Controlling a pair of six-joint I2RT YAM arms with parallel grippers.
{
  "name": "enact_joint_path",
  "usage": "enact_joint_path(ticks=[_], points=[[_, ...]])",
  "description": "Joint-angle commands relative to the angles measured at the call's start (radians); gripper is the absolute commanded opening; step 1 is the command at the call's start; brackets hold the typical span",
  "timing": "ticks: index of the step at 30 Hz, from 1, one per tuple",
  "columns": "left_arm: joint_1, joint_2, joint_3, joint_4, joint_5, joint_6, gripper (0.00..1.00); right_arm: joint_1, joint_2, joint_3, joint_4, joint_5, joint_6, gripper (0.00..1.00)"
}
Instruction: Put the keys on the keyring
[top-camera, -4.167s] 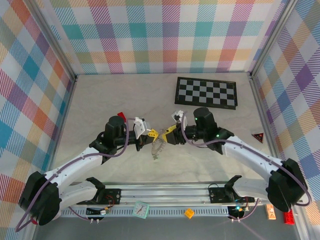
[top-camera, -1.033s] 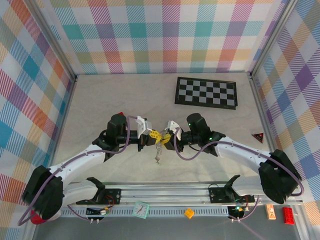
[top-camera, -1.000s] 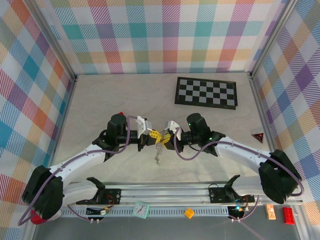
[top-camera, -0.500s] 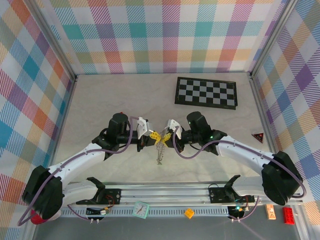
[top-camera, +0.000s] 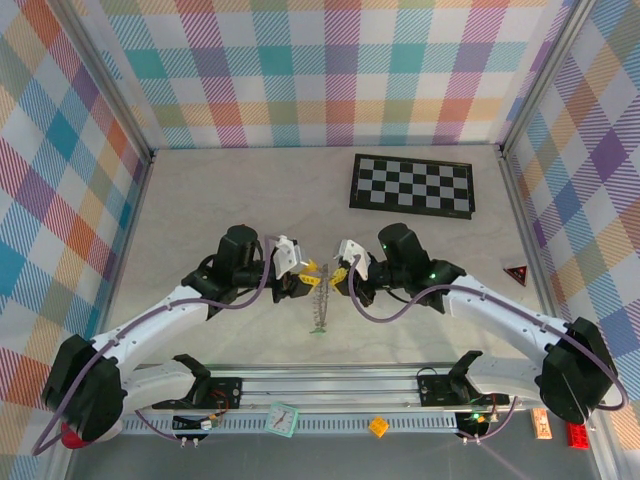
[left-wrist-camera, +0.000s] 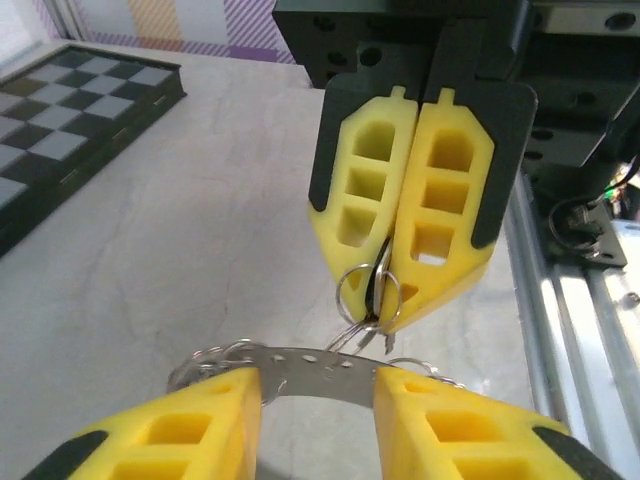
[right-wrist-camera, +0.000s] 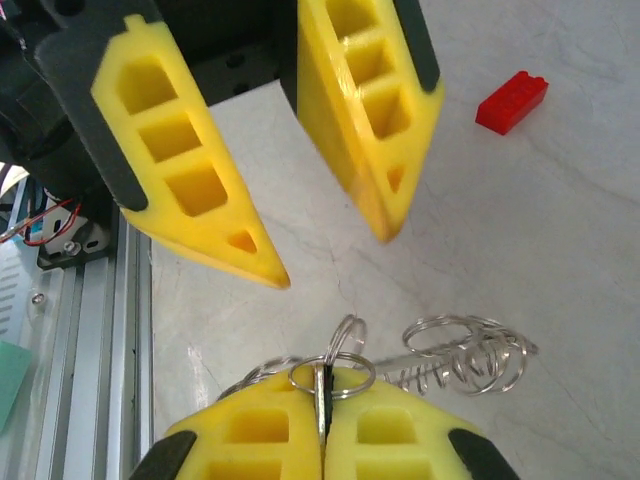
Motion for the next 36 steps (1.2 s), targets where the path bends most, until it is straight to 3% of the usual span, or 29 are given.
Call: enact_joint_path(ticks=[1,4,7,14,17,21,25,30,36], points=[[-0.001,-0.061,0.009,0.057,-0.058,-0.050,0.49,0.000,-0.010,0.088,-0.105,0.022,-0.028,0.00],[0.001,-0.138,-0.012,0.102,-0.188,-0.160,0.58,0.002,0.017,0.146,-0.184,0.041,-0.018,0.00],[0.004,-0.237,-0.029,0.090,-0.423,-0.306,0.72,0.021,0.062,0.197,-0.187,0.043,0.010,0.00],[0.017,-0.449,0.029,-0.224,-1.059,-0.521,0.88,0.116,0.301,0.423,-0.120,0.007,-0.014,0.00],[0.038,-0.474,0.079,-0.389,-1.229,-0.561,0.94,0.129,0.426,0.551,-0.082,-0.022,-0.023,0.00],[0.054,-0.473,0.134,-0.507,-1.272,-0.589,0.96,0.133,0.556,0.643,-0.062,-0.055,-0.062,0.00],[0.056,-0.479,0.133,-0.545,-1.262,-0.629,0.97,0.131,0.616,0.665,-0.228,-0.019,-0.218,0.00],[0.057,-0.479,0.082,-0.537,-1.275,-0.673,1.00,0.111,0.584,0.589,-0.389,0.091,-0.290,0.00],[0.073,-0.455,0.023,-0.473,-1.319,-0.669,1.00,0.078,0.527,0.453,-0.440,0.218,-0.335,0.04]])
